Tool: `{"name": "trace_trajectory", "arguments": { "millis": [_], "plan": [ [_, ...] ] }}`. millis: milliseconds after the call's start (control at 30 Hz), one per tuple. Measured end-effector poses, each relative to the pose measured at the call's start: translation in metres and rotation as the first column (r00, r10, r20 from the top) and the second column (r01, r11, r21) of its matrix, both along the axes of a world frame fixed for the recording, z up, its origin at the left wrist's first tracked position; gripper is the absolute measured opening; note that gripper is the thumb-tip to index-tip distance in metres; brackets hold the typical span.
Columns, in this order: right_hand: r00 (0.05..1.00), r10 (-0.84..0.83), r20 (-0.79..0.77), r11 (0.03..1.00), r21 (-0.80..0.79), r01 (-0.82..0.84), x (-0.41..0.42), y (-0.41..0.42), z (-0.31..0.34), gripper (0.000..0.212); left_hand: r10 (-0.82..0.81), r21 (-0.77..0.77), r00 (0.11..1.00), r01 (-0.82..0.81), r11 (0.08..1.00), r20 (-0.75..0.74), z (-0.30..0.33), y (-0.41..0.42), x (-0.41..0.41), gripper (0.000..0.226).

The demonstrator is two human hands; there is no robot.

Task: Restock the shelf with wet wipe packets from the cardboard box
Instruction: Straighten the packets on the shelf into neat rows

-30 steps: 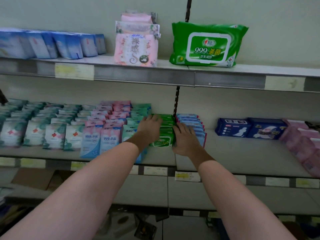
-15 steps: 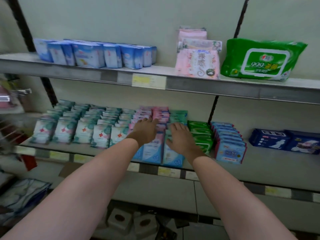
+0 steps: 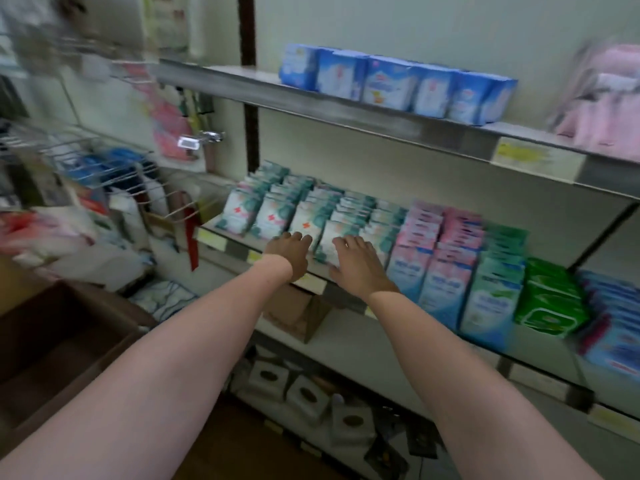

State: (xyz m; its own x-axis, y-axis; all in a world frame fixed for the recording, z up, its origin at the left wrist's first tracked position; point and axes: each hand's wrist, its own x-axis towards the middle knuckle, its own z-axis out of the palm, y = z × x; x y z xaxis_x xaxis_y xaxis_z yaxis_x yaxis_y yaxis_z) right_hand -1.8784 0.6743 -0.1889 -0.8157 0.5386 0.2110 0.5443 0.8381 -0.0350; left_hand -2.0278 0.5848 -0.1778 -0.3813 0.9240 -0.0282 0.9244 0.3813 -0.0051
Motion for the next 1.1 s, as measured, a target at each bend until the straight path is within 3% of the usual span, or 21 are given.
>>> {"name": "trace_trajectory", "arguments": {
  "millis": [267,500,600,800,1000,1100],
  "plan": [
    [0.995,-0.093,0.026,0.995,0.041,0.092,-0.006,-0.003,-0.02,0.053,-0.011,-0.003,0.999,0.011,1.0,0.035,-0.007,-0.015,-0.026,0.054],
    [0.936,-0.352,0.007,0.927,0.14,0.348,0.07,0.035,-0.024,0.074,-0.269,0.127,0.961,0.26,0.957,0.058,-0.019,0.039,0.024,0.061],
    [0.904,-0.427,-0.025,0.891,0.158,0.425,0.104,0.056,-0.025,0.073,-0.394,0.168,0.917,0.38,0.91,0.059,-0.021,0.074,0.056,0.07],
    [0.88,-0.46,-0.117,0.874,0.115,0.472,0.132,0.089,-0.039,0.066,-0.56,0.179,0.824,0.566,0.805,-0.089,-0.031,0.133,0.12,0.088],
    [0.884,-0.456,-0.107,0.859,0.207,0.468,0.135,0.108,-0.062,0.062,-0.507,0.098,0.816,0.549,0.83,-0.277,-0.062,0.158,0.129,0.097],
    [0.889,-0.446,-0.104,0.861,0.22,0.458,0.133,0.118,-0.066,0.061,-0.518,0.076,0.805,0.558,0.826,-0.289,-0.063,0.168,0.126,0.102]
  ]
}}
